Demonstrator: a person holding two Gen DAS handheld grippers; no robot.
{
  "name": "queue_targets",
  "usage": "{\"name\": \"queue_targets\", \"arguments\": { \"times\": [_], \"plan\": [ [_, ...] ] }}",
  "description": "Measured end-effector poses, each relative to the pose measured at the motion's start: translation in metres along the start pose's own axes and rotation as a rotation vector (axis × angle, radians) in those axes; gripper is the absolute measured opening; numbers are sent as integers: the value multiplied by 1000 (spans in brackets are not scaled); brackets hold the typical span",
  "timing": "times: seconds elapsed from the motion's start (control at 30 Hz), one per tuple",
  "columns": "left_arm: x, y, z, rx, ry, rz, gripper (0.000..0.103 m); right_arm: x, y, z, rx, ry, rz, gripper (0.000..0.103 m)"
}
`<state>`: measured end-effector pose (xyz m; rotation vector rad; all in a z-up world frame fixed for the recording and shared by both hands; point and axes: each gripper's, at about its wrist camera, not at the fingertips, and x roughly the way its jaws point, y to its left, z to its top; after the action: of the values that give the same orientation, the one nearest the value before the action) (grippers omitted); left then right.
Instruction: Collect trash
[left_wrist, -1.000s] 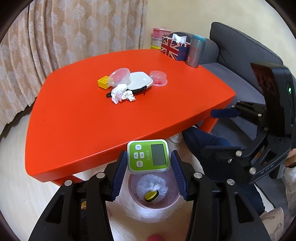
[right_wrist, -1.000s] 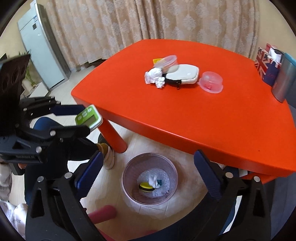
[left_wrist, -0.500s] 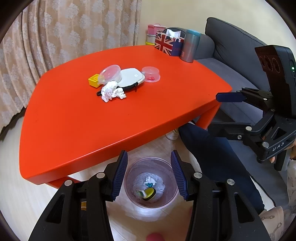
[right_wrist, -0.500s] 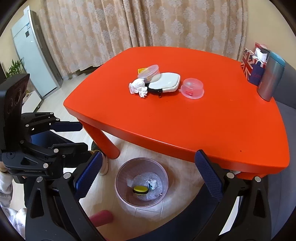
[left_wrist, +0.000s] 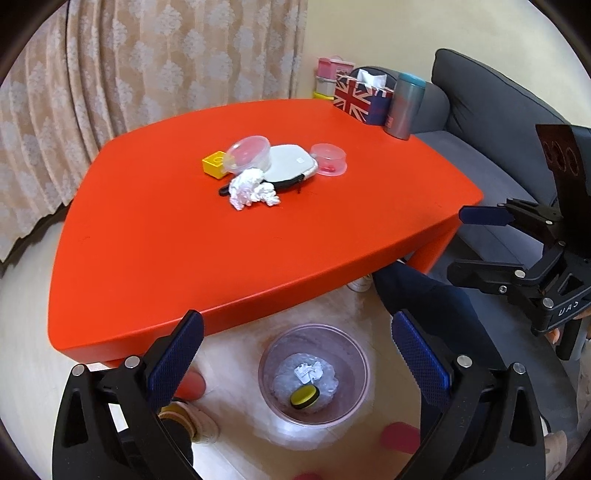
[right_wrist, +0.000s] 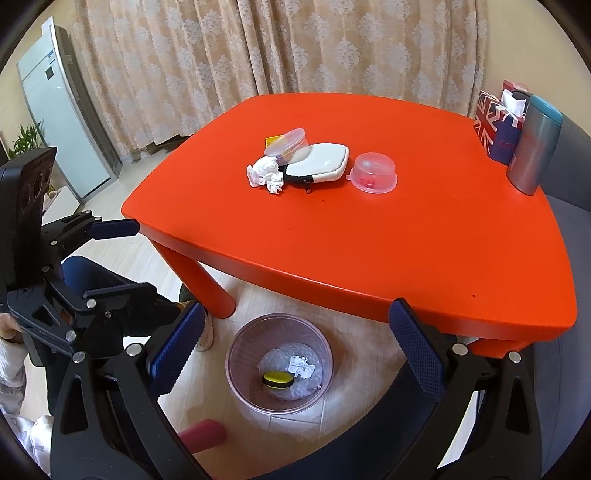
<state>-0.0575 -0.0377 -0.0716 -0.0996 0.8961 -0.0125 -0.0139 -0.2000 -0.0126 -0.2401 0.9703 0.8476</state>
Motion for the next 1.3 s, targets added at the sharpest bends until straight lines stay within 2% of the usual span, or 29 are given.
{"name": "queue_targets", "arguments": {
  "times": [0.17,0.53,1.03,1.3],
  "plan": [
    [-1,6,10,-7,-20,11,98,0,-3,4,-3,-7,-4,98],
    [12,22,56,-18,-46,12,98,4,-14,24,-1,-22,-19,98],
    [67,40,97,-20,-9,40,98,15,-31,29,17,-7,-31,98],
    [89,48,104,-32,6,45,97,17,-33,29,17,-5,-34,98]
  ]
}}
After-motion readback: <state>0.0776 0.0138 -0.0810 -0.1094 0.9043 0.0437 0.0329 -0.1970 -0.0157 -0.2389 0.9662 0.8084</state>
